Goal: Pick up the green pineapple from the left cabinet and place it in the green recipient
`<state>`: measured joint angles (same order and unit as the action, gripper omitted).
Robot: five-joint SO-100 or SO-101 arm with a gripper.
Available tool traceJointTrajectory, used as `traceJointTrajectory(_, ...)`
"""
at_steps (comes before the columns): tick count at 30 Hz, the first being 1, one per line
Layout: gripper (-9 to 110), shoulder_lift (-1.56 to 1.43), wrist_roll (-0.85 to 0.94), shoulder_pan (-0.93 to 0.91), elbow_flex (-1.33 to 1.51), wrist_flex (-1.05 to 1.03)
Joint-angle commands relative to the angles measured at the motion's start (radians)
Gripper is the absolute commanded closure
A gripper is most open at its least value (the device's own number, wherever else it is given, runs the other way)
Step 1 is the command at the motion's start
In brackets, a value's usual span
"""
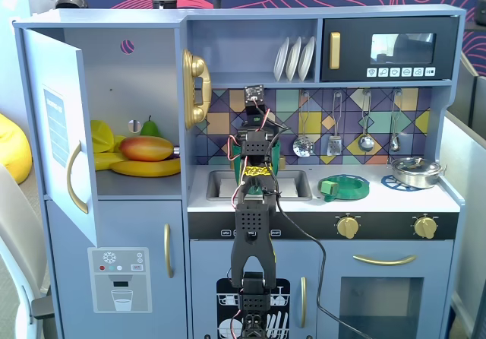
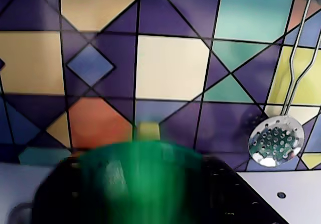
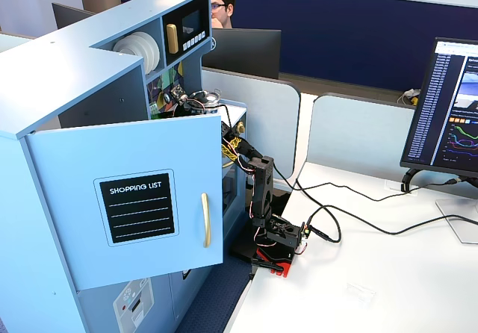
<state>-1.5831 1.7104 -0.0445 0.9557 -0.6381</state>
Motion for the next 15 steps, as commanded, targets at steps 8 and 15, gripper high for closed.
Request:
traceJointTrajectory(8,68,-0.055,-0.051,0.014,-0.035,0.032)
traceJointTrajectory(15,71,-0.385,-0.031,0.058,0.293,0.031)
